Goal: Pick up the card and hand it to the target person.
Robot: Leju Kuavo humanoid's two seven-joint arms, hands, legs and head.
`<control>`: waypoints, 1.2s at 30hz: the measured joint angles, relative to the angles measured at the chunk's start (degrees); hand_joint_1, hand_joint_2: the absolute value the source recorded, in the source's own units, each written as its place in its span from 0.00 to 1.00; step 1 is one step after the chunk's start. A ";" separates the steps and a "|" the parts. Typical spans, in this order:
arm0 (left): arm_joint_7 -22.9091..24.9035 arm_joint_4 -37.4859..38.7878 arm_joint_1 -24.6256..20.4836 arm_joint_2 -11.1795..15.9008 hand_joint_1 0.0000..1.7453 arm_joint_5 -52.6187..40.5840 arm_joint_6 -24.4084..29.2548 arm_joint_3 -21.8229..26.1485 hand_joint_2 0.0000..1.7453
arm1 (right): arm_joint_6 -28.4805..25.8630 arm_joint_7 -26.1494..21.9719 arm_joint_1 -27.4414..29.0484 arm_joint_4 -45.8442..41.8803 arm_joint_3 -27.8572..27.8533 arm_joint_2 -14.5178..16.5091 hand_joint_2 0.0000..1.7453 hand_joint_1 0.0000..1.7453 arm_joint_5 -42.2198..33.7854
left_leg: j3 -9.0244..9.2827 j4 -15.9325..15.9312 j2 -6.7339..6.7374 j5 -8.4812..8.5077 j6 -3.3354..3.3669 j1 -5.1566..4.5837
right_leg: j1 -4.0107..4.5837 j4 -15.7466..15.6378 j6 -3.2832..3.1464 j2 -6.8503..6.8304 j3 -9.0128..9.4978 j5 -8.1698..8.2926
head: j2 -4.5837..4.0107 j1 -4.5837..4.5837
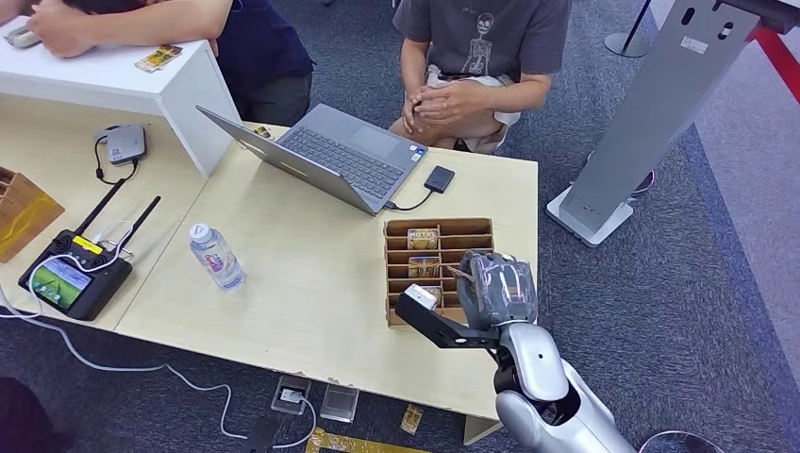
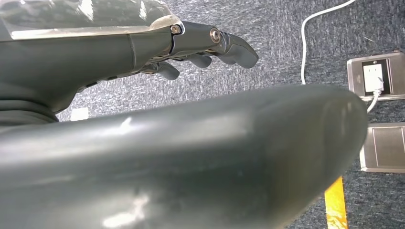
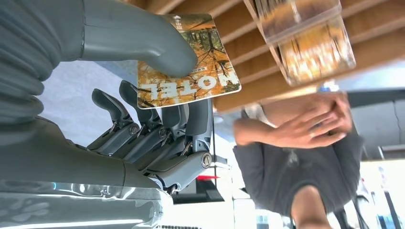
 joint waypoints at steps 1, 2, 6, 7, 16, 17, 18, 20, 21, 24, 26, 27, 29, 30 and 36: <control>-0.02 0.00 0.00 0.00 0.00 0.01 0.01 0.00 0.00 | 0.06 0.02 -0.13 -0.79 -0.17 -0.16 1.00 0.95 0.24 | 0.00 0.00 0.00 0.00 0.00 0.00 | 0.00 0.00 0.00 0.00 0.00 0.00 | 0.00 0.00; -0.03 0.00 0.00 0.00 0.00 0.02 0.01 0.00 0.00 | 0.10 0.04 -0.29 -1.55 -0.32 -0.32 1.00 0.94 0.45 | 0.00 0.00 0.00 0.00 0.00 0.00 | 0.00 0.00 0.00 0.00 0.00 0.00 | 0.00 0.00; -0.11 0.00 0.00 0.00 0.00 0.03 -0.01 0.00 0.00 | -0.61 0.02 -0.72 -3.94 -0.59 -0.87 1.00 0.88 1.70 | -0.01 0.00 0.00 0.00 0.00 0.00 | 0.00 0.00 0.00 0.00 -0.01 0.00 | 0.00 0.00; -0.17 0.00 0.00 0.00 0.00 0.03 -0.04 0.00 0.00 | -1.24 -0.02 -0.84 -4.48 -0.65 -0.99 1.00 0.86 2.51 | -0.01 0.00 0.00 0.00 0.00 0.00 | 0.00 0.00 0.00 0.00 -0.01 0.00 | 0.00 -0.01; -1.06 0.00 -0.06 0.00 0.00 -0.84 -0.49 -0.02 0.00 | -5.73 -3.66 -7.74 -4.67 -1.98 -1.00 1.00 0.87 6.78 | -0.02 0.00 0.00 0.02 -0.02 0.00 | 0.00 0.02 0.00 0.01 0.01 0.01 | 0.00 0.02; -1.13 0.00 -0.08 0.00 0.00 -0.98 -0.61 -0.02 0.00 | -6.63 -4.31 -8.87 -3.79 -1.98 -0.73 1.00 0.87 7.02 | -0.02 0.00 0.00 0.02 -0.02 0.00 | 0.00 0.03 0.00 0.01 0.01 0.02 | 0.00 0.02; -1.20 0.00 -0.11 0.00 0.00 -1.14 -0.71 -0.02 0.00 | -7.62 -4.91 -10.09 -2.61 -1.97 -0.36 1.00 0.87 7.24 | -0.02 0.00 0.00 0.02 -0.02 0.00 | 0.00 0.03 0.00 0.01 0.01 0.02 | 0.00 0.01; -1.32 0.00 -0.15 0.00 0.00 -1.46 -0.80 -0.03 0.00 | -9.27 -5.73 -12.57 0.33 -1.91 0.53 1.00 0.86 7.75 | -0.02 0.00 -0.01 0.02 -0.02 0.00 | 0.00 0.04 0.00 0.00 0.01 0.02 | 0.00 -0.02; -1.37 0.00 -0.18 0.00 0.00 -1.57 -0.81 -0.03 0.00 | -9.80 -5.92 -13.64 1.74 -1.89 0.95 1.00 0.85 7.99 | -0.02 0.00 -0.02 0.02 -0.02 0.00 | 0.00 0.04 0.00 -0.01 0.01 0.02 | 0.00 -0.04; -1.43 0.00 -0.20 0.00 0.00 -1.76 -0.85 -0.05 0.00 | -10.72 -6.27 -15.93 5.50 -1.79 2.17 1.00 0.84 8.24 | -0.06 0.00 -0.04 0.03 -0.02 0.00 | 0.00 0.06 0.00 -0.03 -0.01 0.01 | 0.00 -0.01; -1.57 0.00 -0.25 0.00 0.00 -1.85 -0.86 -0.06 0.00 | -11.54 -6.63 -17.47 8.44 -1.61 3.08 1.00 0.83 8.14 | -0.08 0.00 -0.04 0.03 -0.02 0.00 | 0.00 0.07 0.00 -0.02 -0.03 0.01 | 0.00 -0.04; -1.69 0.00 -0.27 0.00 0.00 -1.90 -0.86 -0.07 0.00 | -11.98 -6.84 -18.26 9.88 -1.48 3.50 1.00 0.82 8.03 | -0.09 0.00 -0.04 0.03 -0.02 0.00 | 0.00 0.07 0.00 -0.02 -0.03 0.01 | 0.00 -0.04; -1.92 0.00 -0.29 0.00 0.00 -1.97 -0.86 -0.07 0.00 | -12.80 -7.14 -19.73 12.68 -1.18 4.39 1.00 0.82 7.87 | -0.09 0.00 -0.04 0.03 -0.02 0.00 | 0.00 0.07 0.00 -0.03 -0.04 0.01 | 0.00 -0.02; -2.00 0.00 -0.30 0.00 0.00 -2.01 -0.87 -0.07 0.00 | -13.02 -7.23 -20.42 14.05 -1.01 4.83 1.00 0.81 7.88 | -0.09 0.00 -0.04 0.03 -0.02 0.00 | 0.00 0.07 0.00 -0.03 -0.04 0.01 | 0.00 -0.03; -2.12 0.01 -0.31 0.00 0.00 -2.44 -0.97 -0.07 0.00 | -12.76 -7.09 -23.56 21.74 0.07 7.08 1.00 0.54 8.84 | -0.09 0.00 -0.04 0.03 -0.02 0.00 | 0.00 0.07 0.00 -0.03 -0.04 0.01 | 0.00 -0.02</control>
